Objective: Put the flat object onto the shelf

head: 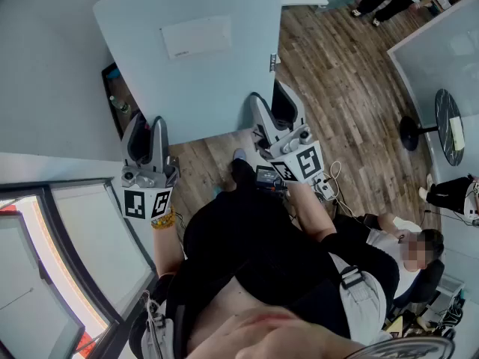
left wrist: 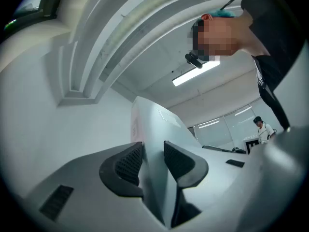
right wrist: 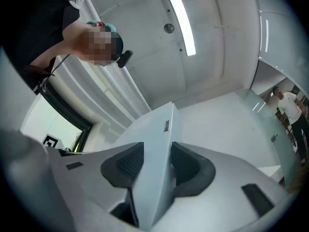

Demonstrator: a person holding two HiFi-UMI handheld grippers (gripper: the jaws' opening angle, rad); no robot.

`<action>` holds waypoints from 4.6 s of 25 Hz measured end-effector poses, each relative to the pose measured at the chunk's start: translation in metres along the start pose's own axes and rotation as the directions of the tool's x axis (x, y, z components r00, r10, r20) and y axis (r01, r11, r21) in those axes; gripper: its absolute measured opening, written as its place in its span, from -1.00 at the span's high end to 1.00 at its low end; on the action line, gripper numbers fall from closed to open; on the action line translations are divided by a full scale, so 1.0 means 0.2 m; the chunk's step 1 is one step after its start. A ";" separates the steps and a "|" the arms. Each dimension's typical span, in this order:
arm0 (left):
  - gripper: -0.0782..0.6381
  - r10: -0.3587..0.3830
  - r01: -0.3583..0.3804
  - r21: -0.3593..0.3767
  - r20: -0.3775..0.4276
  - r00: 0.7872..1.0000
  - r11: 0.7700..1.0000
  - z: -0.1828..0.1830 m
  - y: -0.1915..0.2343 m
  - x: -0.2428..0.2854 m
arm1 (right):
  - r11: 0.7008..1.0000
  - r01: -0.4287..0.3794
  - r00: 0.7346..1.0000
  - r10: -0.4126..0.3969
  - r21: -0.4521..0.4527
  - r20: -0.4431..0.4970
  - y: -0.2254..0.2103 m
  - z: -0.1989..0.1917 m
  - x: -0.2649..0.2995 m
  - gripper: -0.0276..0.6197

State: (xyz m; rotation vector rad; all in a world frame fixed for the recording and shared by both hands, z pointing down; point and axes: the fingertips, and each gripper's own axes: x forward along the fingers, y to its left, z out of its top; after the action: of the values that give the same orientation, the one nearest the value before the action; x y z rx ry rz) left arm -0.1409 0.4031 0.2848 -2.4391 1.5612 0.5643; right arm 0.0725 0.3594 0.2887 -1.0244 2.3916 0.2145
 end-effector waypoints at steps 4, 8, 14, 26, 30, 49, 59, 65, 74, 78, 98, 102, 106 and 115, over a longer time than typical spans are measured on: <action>0.40 0.001 -0.001 -0.004 0.000 1.000 1.000 -0.02 0.01 0.00 | 1.000 0.002 1.000 -0.002 0.006 -0.007 -0.01 -0.02 0.00 0.38; 0.40 0.001 -0.001 -0.017 -0.006 1.000 1.000 -0.08 0.02 0.02 | 0.999 -0.020 1.000 0.021 0.047 -0.011 -0.04 -0.06 -0.02 0.36; 0.40 -0.003 0.002 -0.031 -0.022 1.000 1.000 -0.23 0.07 0.30 | 0.997 -0.013 1.000 0.015 0.079 -0.027 -0.33 -0.17 0.11 0.36; 0.40 0.029 -0.034 -0.087 -0.055 0.998 0.996 -0.51 0.26 0.90 | 0.996 -0.018 0.997 0.024 0.087 -0.077 -0.90 -0.35 0.50 0.36; 0.40 0.021 -0.026 -0.095 -0.050 0.999 0.995 -0.58 0.37 1.09 | 0.996 -0.011 0.996 0.018 0.085 -0.084 -1.05 -0.43 0.64 0.36; 0.40 -0.017 -0.006 -0.208 -0.107 0.994 0.978 -1.15 1.24 2.28 | 0.992 0.092 0.983 -0.076 0.091 -0.169 -1.97 -1.06 1.69 0.36; 0.40 0.026 -0.085 -0.251 -0.231 0.973 0.964 -1.56 1.44 2.46 | 0.967 0.147 0.950 -0.079 0.208 -0.303 -2.27 -1.54 1.78 0.35; 0.40 0.051 -0.166 -0.311 -0.347 0.936 0.936 -1.89 1.51 2.44 | 0.942 0.211 0.888 -0.074 0.260 -0.453 -2.41 -1.89 1.72 0.35; 0.40 0.029 -0.230 -0.364 -0.482 0.876 0.902 -2.30 1.54 2.31 | 0.907 0.308 0.793 -0.080 0.285 -0.604 -2.47 -2.26 1.54 0.35; 0.40 0.026 -0.259 -0.369 -0.531 0.847 0.892 -2.42 1.54 2.26 | 0.900 0.327 0.763 -0.071 0.289 -0.642 -2.49 -2.36 1.47 0.35; 0.36 0.011 -0.295 -0.341 -0.637 0.771 0.893 -2.66 1.54 2.12 | 0.895 0.353 0.669 -0.039 0.271 -0.742 -2.50 -2.61 1.32 0.29; 0.26 0.030 -0.299 -0.306 -0.650 0.759 0.904 -2.62 1.54 2.07 | 0.899 0.357 0.651 -0.047 0.252 -0.757 -2.50 -2.58 1.28 0.22; 0.26 0.009 -0.301 -0.344 -0.646 0.763 0.889 -2.55 1.48 1.98 | 0.904 0.341 0.642 -0.023 0.258 -0.766 -2.47 -2.51 1.23 0.20; 0.26 -0.044 -0.284 -0.372 -0.671 0.740 0.884 -2.57 1.32 1.91 | 0.899 0.353 0.579 0.009 0.261 -0.815 -2.36 -2.50 1.11 0.20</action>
State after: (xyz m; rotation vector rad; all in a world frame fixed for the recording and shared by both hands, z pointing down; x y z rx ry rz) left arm -0.1283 -0.2109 0.6061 -3.1490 2.0521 0.0358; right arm 0.0778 -0.2799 0.6238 -1.3219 2.8604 -1.0154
